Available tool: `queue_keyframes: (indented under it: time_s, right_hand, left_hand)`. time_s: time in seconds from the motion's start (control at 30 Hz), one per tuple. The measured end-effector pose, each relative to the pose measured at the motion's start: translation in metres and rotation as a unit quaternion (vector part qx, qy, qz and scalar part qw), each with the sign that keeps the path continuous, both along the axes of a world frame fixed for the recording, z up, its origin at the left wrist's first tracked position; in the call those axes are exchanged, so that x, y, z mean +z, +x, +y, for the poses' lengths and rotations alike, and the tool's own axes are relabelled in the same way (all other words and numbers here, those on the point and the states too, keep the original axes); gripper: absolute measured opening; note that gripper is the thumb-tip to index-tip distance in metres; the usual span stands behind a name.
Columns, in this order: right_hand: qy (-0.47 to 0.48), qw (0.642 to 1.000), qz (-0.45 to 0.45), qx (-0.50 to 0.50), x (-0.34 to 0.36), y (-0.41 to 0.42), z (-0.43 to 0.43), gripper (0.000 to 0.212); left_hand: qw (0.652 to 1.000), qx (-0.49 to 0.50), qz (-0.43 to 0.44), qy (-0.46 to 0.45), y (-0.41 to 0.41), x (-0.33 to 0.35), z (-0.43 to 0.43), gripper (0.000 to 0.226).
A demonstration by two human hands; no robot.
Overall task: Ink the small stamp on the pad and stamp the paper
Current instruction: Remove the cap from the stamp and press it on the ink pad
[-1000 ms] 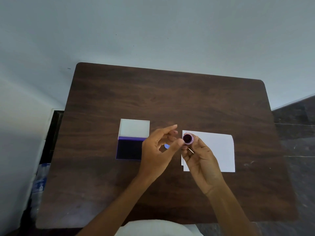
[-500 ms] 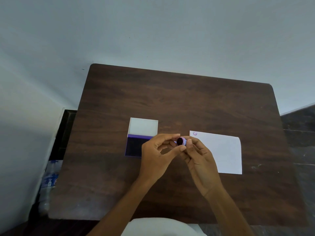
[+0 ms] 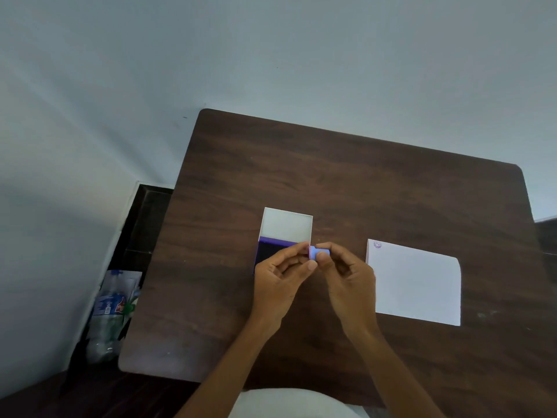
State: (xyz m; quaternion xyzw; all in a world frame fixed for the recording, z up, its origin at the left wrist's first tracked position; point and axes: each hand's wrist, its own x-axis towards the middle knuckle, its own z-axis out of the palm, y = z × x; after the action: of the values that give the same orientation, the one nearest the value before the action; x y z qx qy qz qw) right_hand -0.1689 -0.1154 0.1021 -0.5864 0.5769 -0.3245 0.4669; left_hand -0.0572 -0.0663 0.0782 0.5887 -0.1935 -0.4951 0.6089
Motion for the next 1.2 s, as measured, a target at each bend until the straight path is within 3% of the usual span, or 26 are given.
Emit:
queue_keyframes:
  time_s: [0.13, 0.27, 0.37, 0.47, 0.67, 1.0, 1.2]
  right_hand:
    - [-0.112, 0.977, 0.15, 0.101, -0.036, 0.02, 0.0, 0.018]
    - [-0.134, 0.943, 0.229, 0.201, -0.055, 0.036, 0.001, 0.021]
    - [-0.117, 0.933, 0.259, 0.22, -0.061, 0.048, 0.003, 0.022]
    - [-0.113, 0.912, 0.306, 0.249, -0.065, 0.054, 0.004, 0.026]
    - [-0.137, 0.896, 0.343, 0.247, -0.072, 0.061, 0.015, 0.027]
    - [-0.133, 0.888, 0.34, 0.279, -0.074, 0.061, 0.001, 0.023]
    - [-0.091, 0.932, 0.289, 0.197, -0.064, 0.028, 0.002, 0.022]
  left_hand:
    - [0.995, 0.052, -0.078, 0.038, 0.039, -0.023, 0.02, 0.031]
    - [0.961, 0.083, -0.248, 0.089, 0.074, -0.047, 0.037, 0.027]
    - [0.926, 0.036, -0.362, 0.1, 0.088, -0.059, 0.04, 0.034]
    - [0.901, -0.06, -0.421, 0.084, 0.093, -0.071, 0.039, 0.051]
    - [0.885, -0.177, -0.427, 0.06, 0.086, -0.086, 0.031, 0.077]
    - [0.89, -0.156, -0.428, 0.024, 0.087, -0.097, 0.028, 0.07]
    - [0.888, -0.161, -0.43, 0.017, 0.088, -0.101, 0.028, 0.071]
